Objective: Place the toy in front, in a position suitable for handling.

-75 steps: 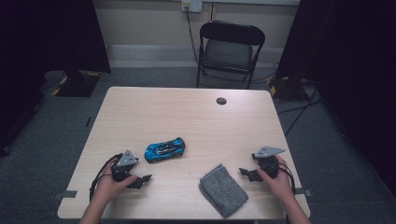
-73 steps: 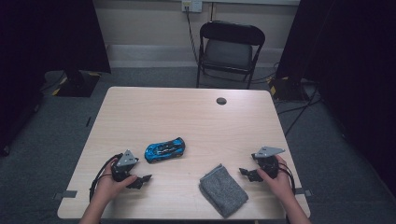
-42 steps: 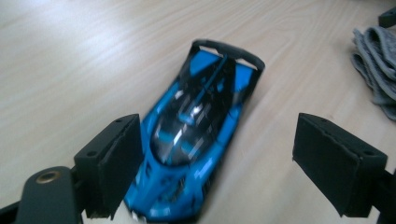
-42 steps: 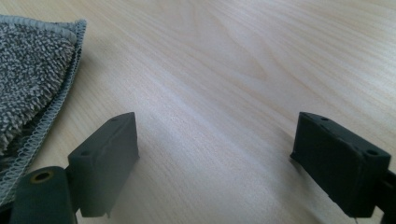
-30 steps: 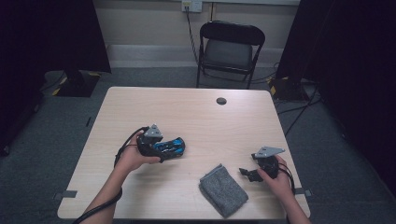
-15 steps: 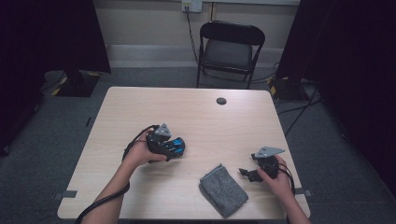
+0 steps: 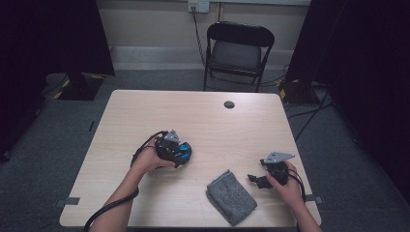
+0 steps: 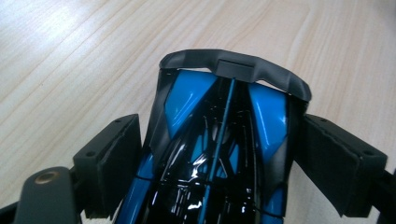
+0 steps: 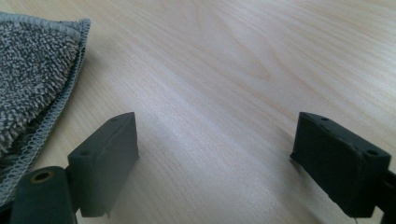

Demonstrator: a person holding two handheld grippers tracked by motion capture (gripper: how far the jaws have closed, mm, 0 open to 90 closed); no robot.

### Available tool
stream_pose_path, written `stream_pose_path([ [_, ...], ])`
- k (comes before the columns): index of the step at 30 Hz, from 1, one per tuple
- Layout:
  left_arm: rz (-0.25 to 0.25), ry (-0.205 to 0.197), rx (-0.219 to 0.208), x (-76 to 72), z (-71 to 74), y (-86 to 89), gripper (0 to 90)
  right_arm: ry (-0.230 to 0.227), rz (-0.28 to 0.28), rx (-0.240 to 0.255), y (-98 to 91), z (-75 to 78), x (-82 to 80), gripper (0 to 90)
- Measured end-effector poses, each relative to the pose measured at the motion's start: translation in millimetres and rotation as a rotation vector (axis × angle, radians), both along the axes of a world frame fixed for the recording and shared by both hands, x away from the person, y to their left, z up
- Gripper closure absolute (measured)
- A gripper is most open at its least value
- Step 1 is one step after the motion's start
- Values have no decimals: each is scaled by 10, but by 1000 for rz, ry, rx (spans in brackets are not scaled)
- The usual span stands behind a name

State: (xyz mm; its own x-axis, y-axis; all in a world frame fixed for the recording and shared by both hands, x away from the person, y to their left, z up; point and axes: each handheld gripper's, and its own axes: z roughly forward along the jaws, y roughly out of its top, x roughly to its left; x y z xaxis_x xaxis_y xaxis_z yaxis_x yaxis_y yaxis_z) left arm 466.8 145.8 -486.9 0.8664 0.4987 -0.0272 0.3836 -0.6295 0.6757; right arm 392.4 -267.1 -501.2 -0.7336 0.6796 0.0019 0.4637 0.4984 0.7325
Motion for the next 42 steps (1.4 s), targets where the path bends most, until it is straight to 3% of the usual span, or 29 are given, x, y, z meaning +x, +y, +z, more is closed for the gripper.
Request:
stream_pose_path([
  [11,5,-17,5,-6,-63,-15,169,-1,-1,0,0,0,0,132],
  [16,9,-5,2,-1,-36,6,195,-1,-1,0,0,0,0,132],
  [18,15,-30,-11,-15,-33,25,215,-1,0,0,0,-1,0,132],
  [20,33,-27,-5,-7,-28,45,233,0,0,0,0,0,0,132],
  [31,25,-25,-5,8,-37,42,222,-1,0,0,0,-1,0,132],
  [37,26,-31,28,32,-47,-16,182,0,0,0,0,0,0,133],
  [42,26,-18,1,36,-65,-44,196,0,0,0,0,0,0,132],
])
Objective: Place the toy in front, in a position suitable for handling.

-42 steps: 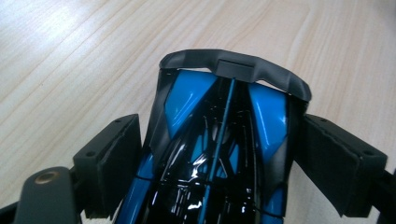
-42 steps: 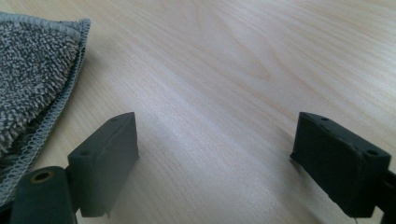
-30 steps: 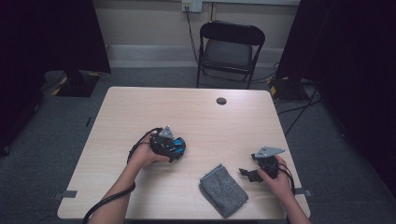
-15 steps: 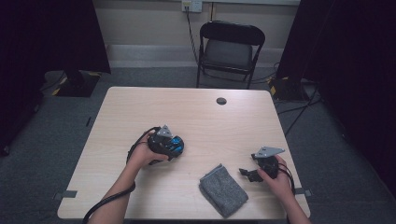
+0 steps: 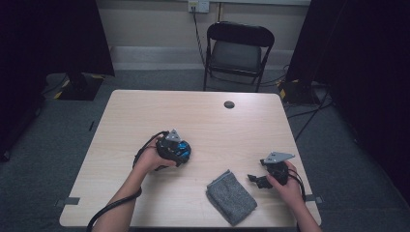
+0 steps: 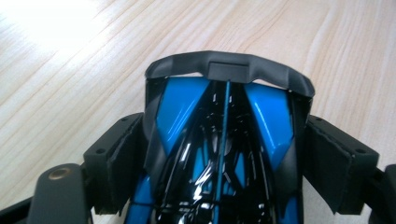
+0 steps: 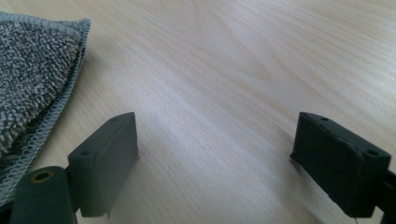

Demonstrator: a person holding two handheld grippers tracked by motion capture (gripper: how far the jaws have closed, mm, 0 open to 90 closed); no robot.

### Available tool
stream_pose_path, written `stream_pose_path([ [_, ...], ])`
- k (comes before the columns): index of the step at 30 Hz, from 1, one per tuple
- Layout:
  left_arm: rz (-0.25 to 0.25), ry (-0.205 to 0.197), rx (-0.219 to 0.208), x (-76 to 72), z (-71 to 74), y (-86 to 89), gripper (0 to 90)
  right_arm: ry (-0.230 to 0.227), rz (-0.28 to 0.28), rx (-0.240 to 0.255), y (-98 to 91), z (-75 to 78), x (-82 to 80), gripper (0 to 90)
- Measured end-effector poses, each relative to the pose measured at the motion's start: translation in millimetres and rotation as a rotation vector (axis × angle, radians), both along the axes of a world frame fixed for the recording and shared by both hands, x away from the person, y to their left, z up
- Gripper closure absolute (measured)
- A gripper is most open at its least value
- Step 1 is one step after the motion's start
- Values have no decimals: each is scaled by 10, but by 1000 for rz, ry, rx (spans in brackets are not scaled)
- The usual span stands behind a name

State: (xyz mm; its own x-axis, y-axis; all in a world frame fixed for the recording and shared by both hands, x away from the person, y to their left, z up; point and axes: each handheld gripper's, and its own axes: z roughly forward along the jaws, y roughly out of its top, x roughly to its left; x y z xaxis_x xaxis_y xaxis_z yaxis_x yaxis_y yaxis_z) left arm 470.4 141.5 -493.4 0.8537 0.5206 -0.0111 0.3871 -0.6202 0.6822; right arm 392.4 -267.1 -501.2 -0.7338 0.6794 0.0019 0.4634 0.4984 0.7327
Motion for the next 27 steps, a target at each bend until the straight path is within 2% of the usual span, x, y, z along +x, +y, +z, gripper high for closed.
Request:
stream_pose_path([
  [3,-11,8,14,12,23,14,237,0,-1,0,0,0,0,132],
  [7,25,9,43,7,51,-13,245,0,0,0,0,0,0,132],
  [9,74,7,21,7,71,12,247,-1,0,0,0,0,0,132],
  [11,88,-3,-12,8,117,49,248,0,-1,0,0,0,0,132],
  [16,101,-8,11,-8,298,94,250,-1,0,0,0,0,0,132],
  [20,104,-20,-28,-25,437,140,253,-1,0,0,0,-1,0,132],
  [23,92,-37,-28,-40,537,160,255,0,0,0,0,0,0,132],
  [27,107,-54,-36,-40,659,183,255,-1,-1,0,0,0,0,133],
])
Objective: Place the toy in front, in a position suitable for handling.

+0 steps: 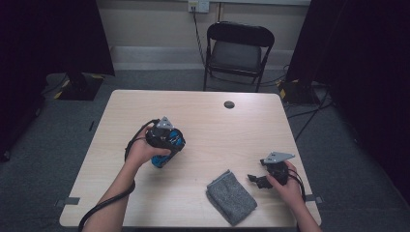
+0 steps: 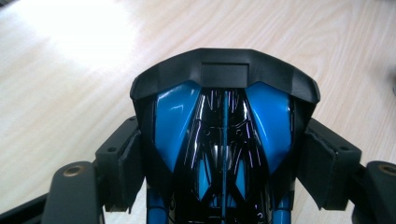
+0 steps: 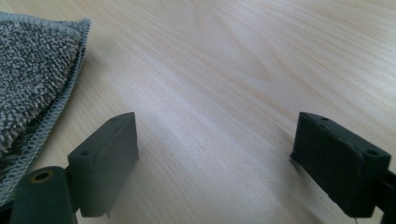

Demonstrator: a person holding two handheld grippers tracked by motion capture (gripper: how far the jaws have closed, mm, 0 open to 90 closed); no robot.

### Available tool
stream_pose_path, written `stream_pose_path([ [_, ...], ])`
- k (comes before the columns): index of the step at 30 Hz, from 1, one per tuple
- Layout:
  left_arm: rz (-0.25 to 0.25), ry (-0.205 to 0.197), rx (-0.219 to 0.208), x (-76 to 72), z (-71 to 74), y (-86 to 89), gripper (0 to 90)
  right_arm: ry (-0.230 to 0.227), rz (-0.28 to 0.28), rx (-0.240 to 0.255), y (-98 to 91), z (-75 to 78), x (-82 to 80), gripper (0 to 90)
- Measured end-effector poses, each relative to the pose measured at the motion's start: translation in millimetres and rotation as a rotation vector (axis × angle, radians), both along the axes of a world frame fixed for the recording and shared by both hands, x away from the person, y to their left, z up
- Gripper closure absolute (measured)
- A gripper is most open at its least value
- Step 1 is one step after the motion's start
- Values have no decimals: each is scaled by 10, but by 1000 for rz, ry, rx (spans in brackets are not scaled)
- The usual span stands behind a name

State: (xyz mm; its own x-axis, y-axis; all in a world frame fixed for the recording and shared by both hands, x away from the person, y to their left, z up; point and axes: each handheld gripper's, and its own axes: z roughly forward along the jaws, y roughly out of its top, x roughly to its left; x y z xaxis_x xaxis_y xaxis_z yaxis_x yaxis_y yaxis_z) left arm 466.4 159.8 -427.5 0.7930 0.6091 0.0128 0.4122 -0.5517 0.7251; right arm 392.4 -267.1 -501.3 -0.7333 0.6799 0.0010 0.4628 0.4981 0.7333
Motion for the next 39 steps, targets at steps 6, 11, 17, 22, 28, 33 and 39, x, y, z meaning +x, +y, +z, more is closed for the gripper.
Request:
stream_pose_path([
  [6,40,-19,-30,62,91,-15,255,1,1,0,0,1,0,132],
  [11,75,-20,-42,141,62,-124,255,0,0,0,0,0,0,132],
  [17,101,-25,-59,255,30,-292,255,1,0,0,0,0,0,133],
  [22,122,-9,-43,354,-37,-446,255,1,1,0,0,0,0,132],
  [28,158,1,-24,459,-125,-613,255,1,0,0,0,0,0,132],
  [33,190,1,-29,539,-177,-696,255,1,0,0,0,0,0,132],
  [39,215,-5,-33,594,-298,-754,255,1,0,0,0,0,0,132],
])
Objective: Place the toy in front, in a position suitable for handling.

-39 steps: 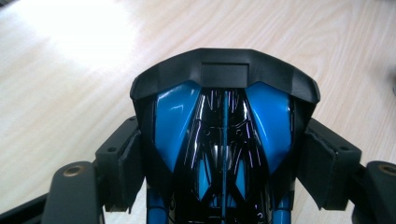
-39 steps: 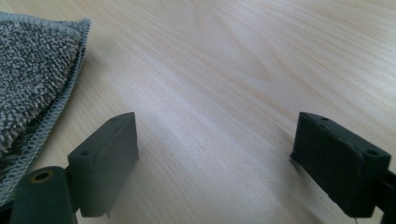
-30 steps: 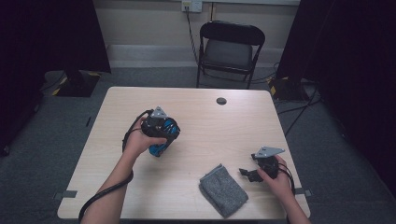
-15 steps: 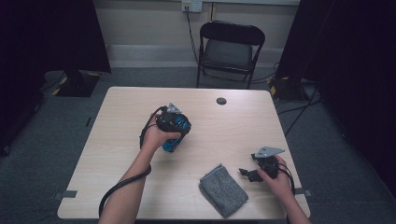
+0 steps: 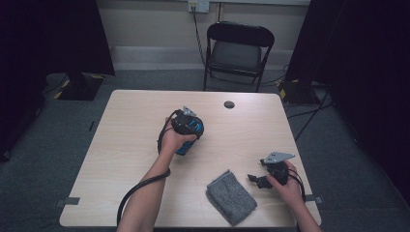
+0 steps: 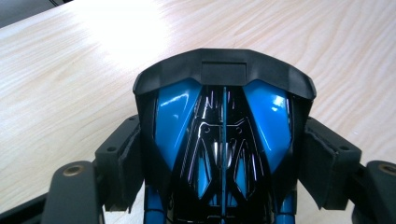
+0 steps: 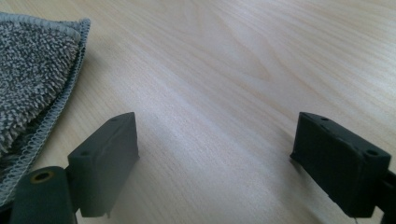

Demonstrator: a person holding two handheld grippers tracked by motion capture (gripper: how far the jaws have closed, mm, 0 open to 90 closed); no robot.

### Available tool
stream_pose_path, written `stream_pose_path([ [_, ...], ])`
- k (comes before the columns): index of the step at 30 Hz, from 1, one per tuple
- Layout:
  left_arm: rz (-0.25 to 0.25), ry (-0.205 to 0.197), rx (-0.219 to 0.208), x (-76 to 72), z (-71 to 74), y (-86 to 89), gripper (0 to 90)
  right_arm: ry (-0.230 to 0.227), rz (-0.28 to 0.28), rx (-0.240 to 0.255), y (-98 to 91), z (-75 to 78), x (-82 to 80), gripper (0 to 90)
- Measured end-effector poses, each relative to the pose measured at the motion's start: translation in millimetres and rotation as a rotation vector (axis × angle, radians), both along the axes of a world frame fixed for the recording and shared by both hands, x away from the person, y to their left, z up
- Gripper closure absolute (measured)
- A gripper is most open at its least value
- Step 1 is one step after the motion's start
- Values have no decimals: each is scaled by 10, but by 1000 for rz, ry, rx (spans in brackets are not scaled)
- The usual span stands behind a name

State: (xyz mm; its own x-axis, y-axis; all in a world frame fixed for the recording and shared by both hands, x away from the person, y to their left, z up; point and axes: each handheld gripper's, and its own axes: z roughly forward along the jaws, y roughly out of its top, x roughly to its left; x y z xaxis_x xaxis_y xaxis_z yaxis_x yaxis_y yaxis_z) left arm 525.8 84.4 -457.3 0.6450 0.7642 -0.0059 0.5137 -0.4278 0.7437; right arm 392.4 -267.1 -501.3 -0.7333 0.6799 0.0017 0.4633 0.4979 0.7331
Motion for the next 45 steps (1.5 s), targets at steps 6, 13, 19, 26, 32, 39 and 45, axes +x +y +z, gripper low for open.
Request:
stream_pose_path([
  [6,-1,9,9,16,-109,-44,255,0,0,0,0,0,0,132],
  [13,4,40,3,4,-187,-7,254,-1,0,0,0,0,0,132],
  [19,19,48,13,7,-252,26,254,0,0,0,0,0,0,132],
  [26,17,40,21,-8,-290,22,253,0,0,0,0,0,0,132],
  [32,28,48,37,-18,-304,18,252,0,1,-1,0,0,-1,132],
  [39,37,52,53,-30,-347,27,249,1,3,-1,1,1,-1,132],
  [45,43,48,50,-36,-352,39,246,1,2,0,1,0,-1,132],
])
